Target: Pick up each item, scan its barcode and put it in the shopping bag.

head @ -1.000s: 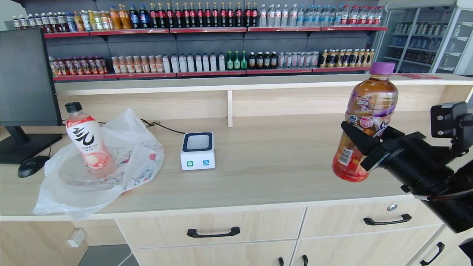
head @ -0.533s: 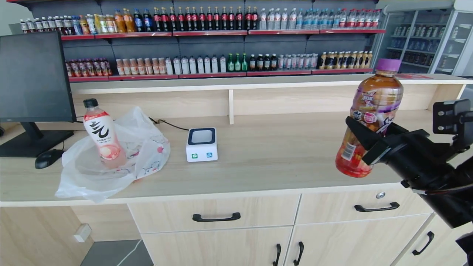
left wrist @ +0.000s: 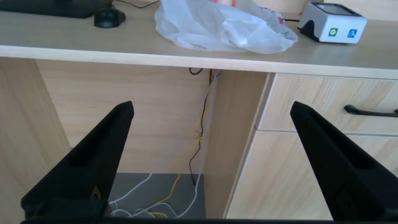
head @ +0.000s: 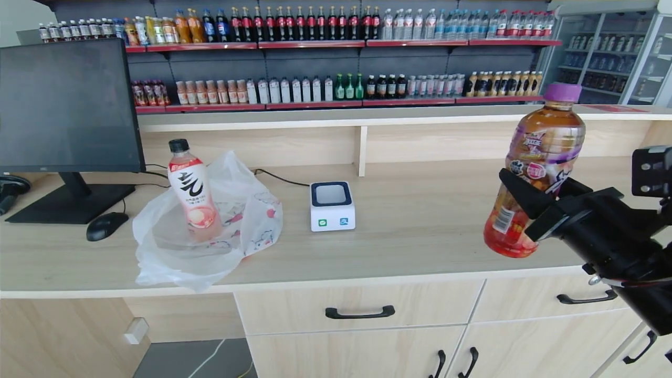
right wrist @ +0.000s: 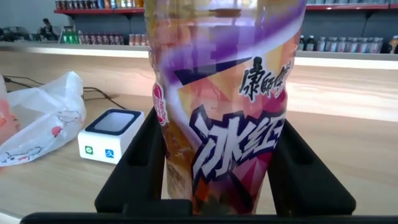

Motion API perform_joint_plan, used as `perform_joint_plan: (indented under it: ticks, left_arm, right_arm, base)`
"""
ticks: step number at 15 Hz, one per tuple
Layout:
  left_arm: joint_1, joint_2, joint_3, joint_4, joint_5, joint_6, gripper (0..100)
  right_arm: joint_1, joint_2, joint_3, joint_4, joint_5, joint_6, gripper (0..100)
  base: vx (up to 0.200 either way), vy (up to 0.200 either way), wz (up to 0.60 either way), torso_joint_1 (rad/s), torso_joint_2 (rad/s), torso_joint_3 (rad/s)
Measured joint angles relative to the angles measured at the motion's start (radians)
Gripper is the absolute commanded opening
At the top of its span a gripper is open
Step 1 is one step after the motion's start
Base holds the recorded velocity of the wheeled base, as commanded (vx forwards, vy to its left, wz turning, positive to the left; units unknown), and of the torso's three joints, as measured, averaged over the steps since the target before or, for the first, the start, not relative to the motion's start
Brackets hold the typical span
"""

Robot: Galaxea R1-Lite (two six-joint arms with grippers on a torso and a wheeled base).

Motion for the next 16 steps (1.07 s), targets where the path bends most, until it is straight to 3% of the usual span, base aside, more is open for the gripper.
perform_joint_plan:
  ticks: [3, 11, 16]
  left_arm:
    - [-0.001, 0.000, 0.000, -0.002, 0.001, -0.016, 100]
    - [-0.001, 0.000, 0.000, -0.003, 0.001, -0.015, 100]
    - [0.001, 0.000, 0.000, 0.000, 0.001, -0.005, 100]
  right_arm:
    - [0.000, -0.029, 0.008, -0.002, 0.000, -0.004, 0]
    - [-0.009, -0.087, 0.043, -0.001, 0.000, 0.000, 0]
    - [-0.005, -0.063, 0.003, 0.001, 0.017, -0.038, 0]
  base:
    - [0.000, 0.200, 0.00, 0.004, 0.00, -0.001]
    - [0.000, 0.200, 0.00, 0.000, 0.00, 0.003]
    - [0.040, 0.000, 0.00, -0.001, 0.00, 0.002]
